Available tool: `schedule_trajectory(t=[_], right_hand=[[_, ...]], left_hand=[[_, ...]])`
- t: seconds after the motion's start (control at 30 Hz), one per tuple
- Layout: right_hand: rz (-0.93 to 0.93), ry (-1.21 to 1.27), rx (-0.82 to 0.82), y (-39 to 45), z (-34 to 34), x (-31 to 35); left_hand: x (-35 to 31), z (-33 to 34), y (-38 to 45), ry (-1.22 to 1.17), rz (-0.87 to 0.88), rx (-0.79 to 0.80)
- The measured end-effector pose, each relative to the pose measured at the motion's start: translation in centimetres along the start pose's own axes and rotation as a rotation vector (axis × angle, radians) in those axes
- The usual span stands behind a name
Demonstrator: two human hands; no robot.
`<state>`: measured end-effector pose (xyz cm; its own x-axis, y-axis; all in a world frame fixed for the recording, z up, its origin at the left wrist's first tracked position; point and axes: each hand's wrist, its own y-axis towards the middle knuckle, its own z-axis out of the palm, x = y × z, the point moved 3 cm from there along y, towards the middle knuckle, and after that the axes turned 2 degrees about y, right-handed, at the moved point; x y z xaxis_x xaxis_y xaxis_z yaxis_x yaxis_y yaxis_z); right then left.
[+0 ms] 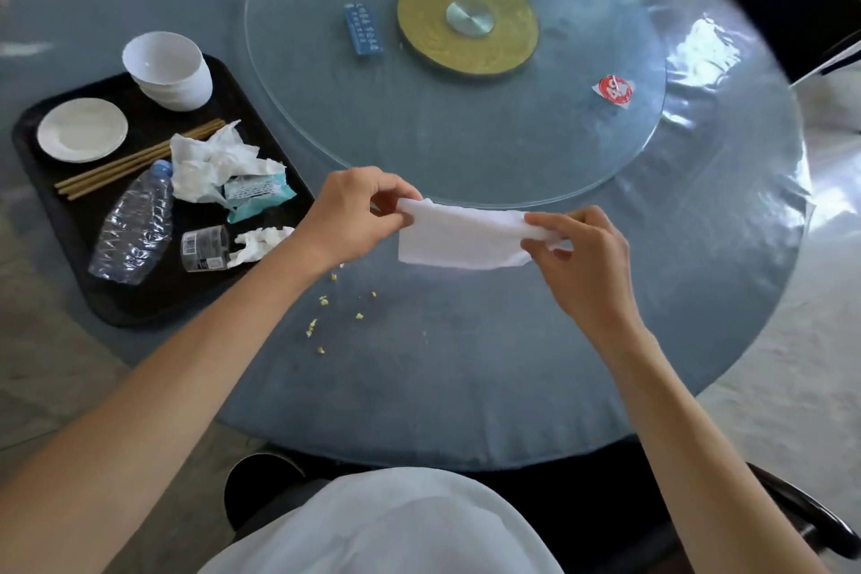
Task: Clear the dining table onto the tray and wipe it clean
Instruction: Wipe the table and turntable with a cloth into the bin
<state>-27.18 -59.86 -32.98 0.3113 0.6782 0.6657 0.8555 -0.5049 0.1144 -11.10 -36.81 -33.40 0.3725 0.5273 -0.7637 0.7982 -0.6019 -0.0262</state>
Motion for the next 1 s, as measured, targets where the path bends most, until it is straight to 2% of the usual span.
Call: schedule_trajectory(t=[0.07,0.13,0.3,0.4,0.5,0.6,0.67,0.73,0.83,0.87,0.93,1.0], right_hand=[[-0.078,-0.026,-0.087,-1.9,-0.3,-1.2],[-0.081,-0.104,-0.062,-4.8,0.9,-3.4],[0.067,-0.236,0.345,-13.2,6.8,-10.0],[0.098,-0.179,0.451,-15.0,7.8,-11.4],[0.209,-0.067,0.421,-13.5,7.6,-11.9],[0.38,0.125,0.34,-9.9,7.4,-12.2],[0.419,0.172,0.267,-7.3,7.9,-12.6],[0.437,0.161,0.222,-5.1,9.0,-13.4],[0.481,-0.028,0.262,-4.0,11.2,-14.5],[0.44,-0.112,0.247,-4.1,11.7,-14.4],[0.229,-0.261,0.186,-5.0,12.8,-13.4],[0.024,-0.332,0.208,-6.4,14.3,-12.9]], left_hand=[[0.9,1.4,-1.1,-0.018,0.039,-0.04],[3.1,3.9,-3.0,-0.013,0.072,0.002],[9.3,11.0,-9.7,0.054,-0.043,0.358],[10.6,12.7,-11.5,0.061,-0.172,0.438],[10.2,12.8,-10.2,0.033,-0.195,0.391],[8.9,12.5,-6.8,-0.028,-0.212,0.259],[8.7,13.0,-3.8,-0.009,-0.229,0.175],[8.9,14.0,-1.2,0.04,-0.257,0.141],[9.0,15.8,0.4,0.139,-0.278,0.13],[8.7,16.4,0.3,0.221,-0.253,0.119],[7.8,17.9,-0.4,0.402,-0.134,0.124],[7.3,19.7,-1.4,0.506,-0.027,0.272]])
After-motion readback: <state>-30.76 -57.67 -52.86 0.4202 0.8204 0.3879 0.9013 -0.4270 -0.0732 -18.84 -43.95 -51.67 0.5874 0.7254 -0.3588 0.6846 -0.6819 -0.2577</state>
